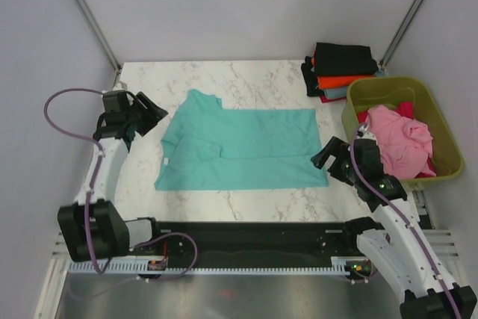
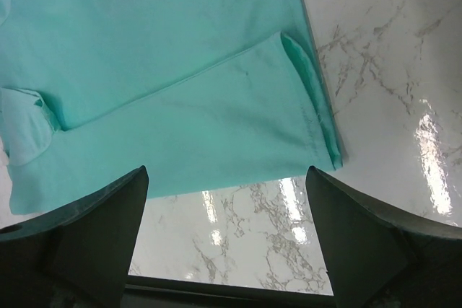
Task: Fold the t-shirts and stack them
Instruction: Fold the tshirt
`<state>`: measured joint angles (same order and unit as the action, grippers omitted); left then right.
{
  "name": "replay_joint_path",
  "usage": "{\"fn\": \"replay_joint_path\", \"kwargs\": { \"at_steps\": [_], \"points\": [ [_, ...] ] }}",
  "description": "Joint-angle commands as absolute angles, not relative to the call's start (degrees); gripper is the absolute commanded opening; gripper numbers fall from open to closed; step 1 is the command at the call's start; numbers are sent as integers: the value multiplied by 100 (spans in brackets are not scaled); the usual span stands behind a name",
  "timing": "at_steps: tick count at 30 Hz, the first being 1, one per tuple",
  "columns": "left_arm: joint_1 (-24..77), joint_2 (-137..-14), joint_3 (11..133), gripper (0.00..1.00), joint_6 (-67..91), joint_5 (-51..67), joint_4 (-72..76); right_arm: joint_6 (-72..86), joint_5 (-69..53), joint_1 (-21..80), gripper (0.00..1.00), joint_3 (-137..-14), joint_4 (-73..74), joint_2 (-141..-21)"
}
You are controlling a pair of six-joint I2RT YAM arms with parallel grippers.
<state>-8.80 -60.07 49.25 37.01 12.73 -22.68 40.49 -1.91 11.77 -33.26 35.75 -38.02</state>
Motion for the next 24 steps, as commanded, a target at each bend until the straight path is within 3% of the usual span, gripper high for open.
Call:
{"fn": "replay_joint_path", "kwargs": {
  "at_steps": [1,7,12,20,24],
  "points": [
    [-607,-8040,6202,63,2928,1276,-1380,3736,-343,1169,98,-3595,3129,-3849],
    [-440,-11278,8856,60,2672,1651,-1520,3525,-404,1178,98,-3700,3015,-4236],
    [-281,-12707,10508,60,2250,1836,-1907,3366,-483,1187,98,-3771,3041,-4368],
    [140,-13754,11294,60,2232,1882,-1986,3243,-422,1178,98,-3779,3041,-4552],
    [141,-13983,11285,51,2443,1968,-1820,3173,-334,1178,98,-3805,3102,-4579]
  ]
}}
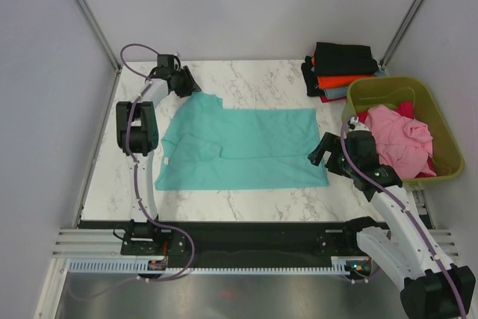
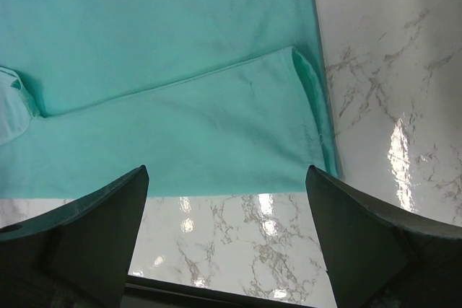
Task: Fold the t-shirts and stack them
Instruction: Fold the tshirt
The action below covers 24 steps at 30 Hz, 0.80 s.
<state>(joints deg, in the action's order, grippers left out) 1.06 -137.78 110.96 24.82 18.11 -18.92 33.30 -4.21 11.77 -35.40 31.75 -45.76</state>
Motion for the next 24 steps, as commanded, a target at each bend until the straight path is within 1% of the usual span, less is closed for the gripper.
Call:
{"fn": "replay_joint_path", "kwargs": {
  "at_steps": [1,2,3,4,5,7,9,10,12,13,15,16,17,18,19,20,21,22,24],
  "points": [
    [141,-14027,11285,44,2504,1986,-1811,3164,-299,1178,98,-3823,3137,-4588],
    [132,-14071,11381,37,2487,2004,-1845,3155,-273,1178,98,-3832,3155,-4588],
    [141,-14054,11347,33,2479,1987,-1793,3138,-220,1178,98,-3849,3164,-4597],
    [132,-14019,11303,23,2539,1952,-1732,3138,-176,1178,98,-3867,3173,-4623],
    [114,-14019,11268,17,2575,1934,-1697,3120,-141,1186,98,-3885,3164,-4649],
    [88,-14053,11259,10,2636,1977,-1626,3024,-71,1186,98,-3999,3068,-4867],
    [70,-14045,11215,8,2663,2047,-1600,2954,-44,1178,98,-4217,2962,-5140],
    [70,-14028,11171,6,2663,2057,-1504,2901,-35,1186,98,-4314,2849,-5498],
    [70,-13887,10935,5,2654,2057,-1381,2874,-35,1178,98,-4699,2725,-5930],
    [79,-13800,10768,5,2637,2048,-1075,2874,-35,1178,98,-4841,2577,-6359],
    [105,-13405,10092,4,2611,1970,-644,2856,175,1186,98,-5314,2392,-6818],
    [158,-13255,9872,5,2567,1925,-398,2830,219,1178,98,-5509,2260,-7299],
    [184,-13132,9470,5,2532,1881,-39,2778,342,1178,97,-5702,2215,-7556],
    [211,-12905,9283,5,2496,1768,208,2760,438,1186,97,-6148,2206,-7820],
    [237,-12824,9142,5,2435,1767,350,2716,509,1187,97,-6370,2206,-8353],
    [237,-12771,8967,4,2461,1732,508,2672,597,1187,95,-6590,2206,-8628],
    [237,-12710,8921,4,2478,1688,553,2620,798,1195,94,-7001,2206,-8883],
    [237,-12700,8895,4,2479,1679,571,2567,861,1178,92,-7188,2206,-9399],
    [237,-12657,8833,3,2479,1670,641,2531,1150,1187,89,-7687,2206,-9877]
  ]
}}
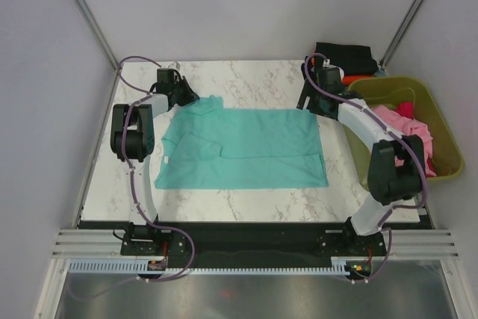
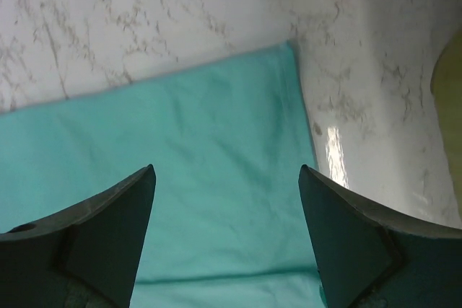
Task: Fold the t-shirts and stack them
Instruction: Fold the tshirt
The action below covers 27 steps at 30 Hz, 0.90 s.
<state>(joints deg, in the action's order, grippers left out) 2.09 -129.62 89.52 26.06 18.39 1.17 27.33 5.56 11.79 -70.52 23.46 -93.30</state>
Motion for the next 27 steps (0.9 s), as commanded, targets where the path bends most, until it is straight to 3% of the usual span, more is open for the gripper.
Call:
{"fn": "replay_joint_path", "kwargs": {
  "at_steps": [1,11,20,27],
  "points": [
    [237,-12621,8781,2,2487,1661,703,2523,1238,1178,88,-7821,2206,-10323],
    [220,-12349,8245,2,2575,1521,1300,2479,1705,1160,69,-8684,2083,-11812],
    [220,-12358,8253,2,2584,1485,1319,2487,1925,1028,66,-8561,1855,-11883],
    [220,-12357,8235,2,2584,1485,1345,2426,1389,923,63,-8499,1389,-12076]
  ]
}}
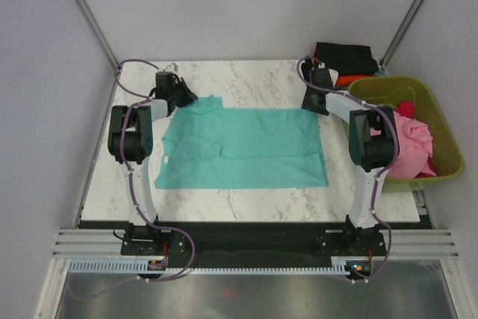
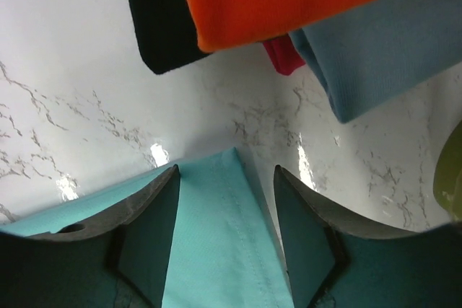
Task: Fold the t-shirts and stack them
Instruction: Fold the tshirt
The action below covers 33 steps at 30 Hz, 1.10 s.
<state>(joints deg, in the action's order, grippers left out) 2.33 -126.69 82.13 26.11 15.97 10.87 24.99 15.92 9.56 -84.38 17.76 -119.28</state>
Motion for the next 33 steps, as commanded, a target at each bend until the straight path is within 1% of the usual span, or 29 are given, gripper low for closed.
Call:
{"fn": "replay_joint_path", "kwargs": {
  "at_steps": [1,10,15,16,19,22,25,30,33],
  "points": [
    [220,-12357,8235,2,2584,1485,1345,2452,1310,923,62,-8508,1380,-12111],
    [220,-12357,8244,2,2584,1477,1336,2601,1151,914,43,-8095,1108,-12024],
    [220,-12358,8253,2,2584,1485,1327,2523,1186,914,26,-8077,1063,-12041],
    [220,-12366,8253,2,2584,1485,1327,2496,1195,914,20,-8103,1063,-12041],
    [220,-12392,8288,2,2584,1494,1292,2444,1178,914,11,-8174,1072,-12041],
    [220,-12401,8314,2,2584,1503,1266,2417,1152,914,8,-8183,1072,-12024],
    [220,-12410,8323,2,2575,1503,1257,2364,1134,905,3,-8165,1081,-11980],
    [220,-12515,8499,2,2558,1564,1108,2329,1072,914,2,-8121,1116,-11822],
    [228,-12524,8622,2,2383,1853,1125,2294,976,914,2,-8130,1169,-11629]
  ]
}}
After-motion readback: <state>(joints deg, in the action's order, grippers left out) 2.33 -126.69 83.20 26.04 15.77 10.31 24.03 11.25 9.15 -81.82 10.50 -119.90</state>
